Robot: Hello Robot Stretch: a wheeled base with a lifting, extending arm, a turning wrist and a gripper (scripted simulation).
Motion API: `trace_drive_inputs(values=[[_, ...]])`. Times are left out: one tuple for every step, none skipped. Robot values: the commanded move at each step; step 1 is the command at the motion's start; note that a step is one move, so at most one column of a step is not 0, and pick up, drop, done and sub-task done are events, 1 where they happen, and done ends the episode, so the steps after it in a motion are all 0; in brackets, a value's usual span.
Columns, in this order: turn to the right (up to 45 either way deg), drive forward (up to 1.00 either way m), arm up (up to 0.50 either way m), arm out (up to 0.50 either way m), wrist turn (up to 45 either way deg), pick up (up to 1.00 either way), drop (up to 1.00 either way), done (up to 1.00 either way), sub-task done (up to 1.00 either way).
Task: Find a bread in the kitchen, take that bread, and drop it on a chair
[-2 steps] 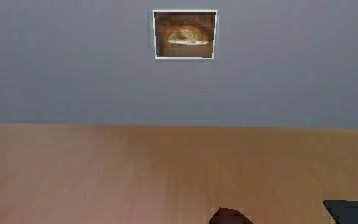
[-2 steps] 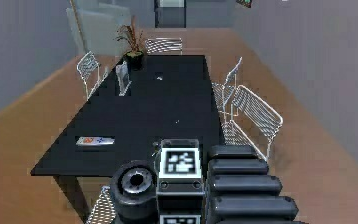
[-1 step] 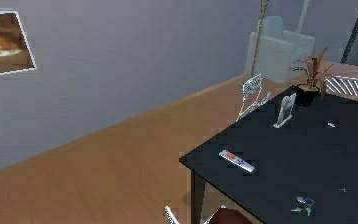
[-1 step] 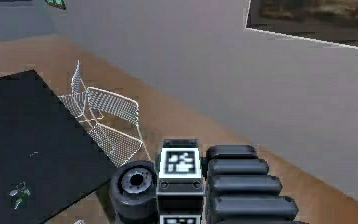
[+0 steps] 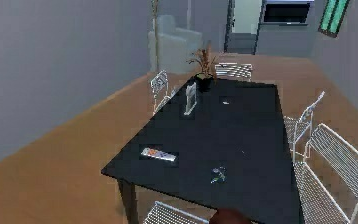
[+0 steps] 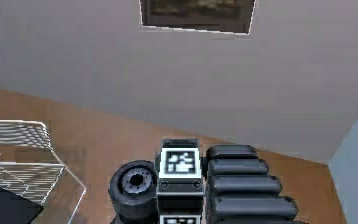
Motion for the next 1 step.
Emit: trace_drive_inputs(values=[[-45.0,0.00,0.00,0.00,0.0,0.00,0.00,0.00,0.00]])
